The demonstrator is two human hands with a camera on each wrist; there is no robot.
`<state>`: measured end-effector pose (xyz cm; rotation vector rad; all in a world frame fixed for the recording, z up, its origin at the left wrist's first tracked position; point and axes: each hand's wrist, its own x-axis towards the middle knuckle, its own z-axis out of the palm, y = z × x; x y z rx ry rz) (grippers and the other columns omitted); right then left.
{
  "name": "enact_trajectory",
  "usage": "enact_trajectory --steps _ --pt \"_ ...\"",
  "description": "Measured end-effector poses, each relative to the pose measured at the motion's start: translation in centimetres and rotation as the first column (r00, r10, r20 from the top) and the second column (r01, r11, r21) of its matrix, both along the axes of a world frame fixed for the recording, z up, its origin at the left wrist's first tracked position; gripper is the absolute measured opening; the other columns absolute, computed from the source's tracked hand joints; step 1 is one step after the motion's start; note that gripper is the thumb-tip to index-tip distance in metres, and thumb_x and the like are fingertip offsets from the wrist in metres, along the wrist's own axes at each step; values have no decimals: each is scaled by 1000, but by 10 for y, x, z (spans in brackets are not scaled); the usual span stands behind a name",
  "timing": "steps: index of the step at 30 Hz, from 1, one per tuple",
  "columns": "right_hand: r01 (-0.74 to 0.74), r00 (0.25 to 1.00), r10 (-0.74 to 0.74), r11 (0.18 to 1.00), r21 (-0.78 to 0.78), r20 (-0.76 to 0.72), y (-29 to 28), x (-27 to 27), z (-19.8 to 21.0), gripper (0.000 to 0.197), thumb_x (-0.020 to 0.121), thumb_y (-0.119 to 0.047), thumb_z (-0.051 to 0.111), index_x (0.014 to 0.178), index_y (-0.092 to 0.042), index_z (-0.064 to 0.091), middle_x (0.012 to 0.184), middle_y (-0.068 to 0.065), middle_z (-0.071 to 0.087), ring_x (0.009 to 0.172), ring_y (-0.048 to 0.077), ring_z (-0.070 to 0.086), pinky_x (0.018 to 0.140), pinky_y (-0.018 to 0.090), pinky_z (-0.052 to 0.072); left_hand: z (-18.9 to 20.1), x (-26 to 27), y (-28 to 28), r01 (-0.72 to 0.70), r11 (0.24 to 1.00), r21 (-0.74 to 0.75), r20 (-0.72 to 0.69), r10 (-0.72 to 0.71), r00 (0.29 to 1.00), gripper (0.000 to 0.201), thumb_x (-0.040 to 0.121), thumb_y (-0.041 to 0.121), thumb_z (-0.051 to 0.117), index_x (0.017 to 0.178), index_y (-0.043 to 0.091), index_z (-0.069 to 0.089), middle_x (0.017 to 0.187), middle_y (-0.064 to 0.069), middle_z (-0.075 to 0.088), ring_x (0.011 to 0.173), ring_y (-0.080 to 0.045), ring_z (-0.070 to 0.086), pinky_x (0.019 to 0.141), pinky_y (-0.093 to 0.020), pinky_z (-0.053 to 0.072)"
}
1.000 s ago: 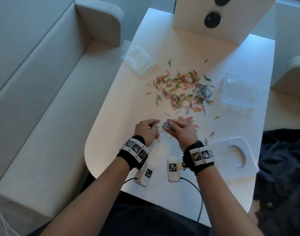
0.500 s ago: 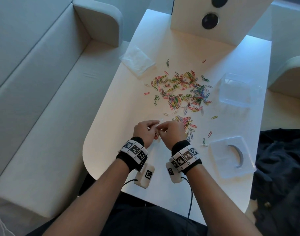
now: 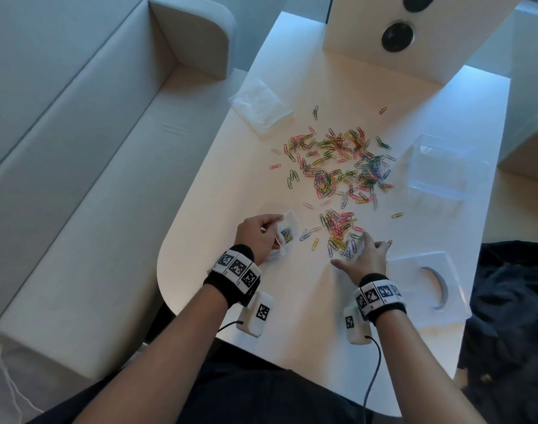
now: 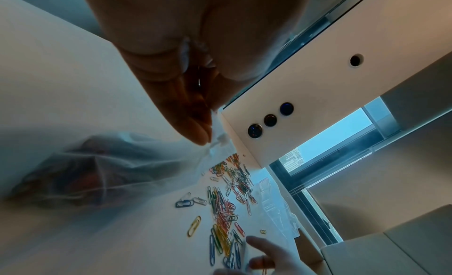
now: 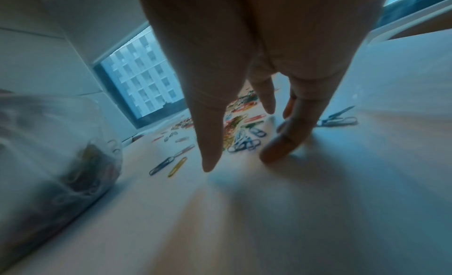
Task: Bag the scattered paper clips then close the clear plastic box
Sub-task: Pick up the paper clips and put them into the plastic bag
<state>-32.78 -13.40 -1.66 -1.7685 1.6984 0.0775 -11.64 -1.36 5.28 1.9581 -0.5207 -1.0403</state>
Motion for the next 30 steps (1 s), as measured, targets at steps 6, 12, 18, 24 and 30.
enact_trajectory --steps 6,12,18,24,30 --pt "-102 993 110 985 -141 45 -17 31 -11 80 73 -28 82 142 -13 43 130 15 35 110 33 53 105 40 44 -1 5 6 2 1000 12 -2 -2 1000 26 97 12 51 113 20 70 74 -8 72 62 -15 64 47 -14 49" --pt "-146 976 188 938 -313 108 -32 36 -12 20 82 -4 69 102 -2 74 103 17 64 89 32 63 89 33 52 -7 13 11 -20 1000 21 5 20 1000 26 96 13 52 113 19 71 78 -13 74 64 -17 67 68 -21 55" --pt "216 927 -193 976 -38 320 -41 10 -5 10 78 -12 77 88 -13 79 86 5 76 80 17 71 87 27 55 -11 11 8 -9 1000 10 13 9 1000 26 96 11 52 114 17 71 80 -11 74 61 -14 67 61 -12 52" --pt "203 271 -667 744 636 694 -26 16 36 19 87 9 60 105 7 65 93 14 74 85 19 73 78 22 59 -10 0 -5 15 1000 -6 -7 -15 1000 26 96 8 52 115 12 70 80 -10 71 64 -15 67 56 -7 48" --pt "-54 327 -579 777 627 747 -4 64 63 19 87 7 60 105 7 66 96 14 73 87 20 71 74 23 58 -5 -3 -20 49 998 -31 12 -48 999 27 96 6 51 117 10 68 80 -14 71 68 -18 66 58 -11 53"
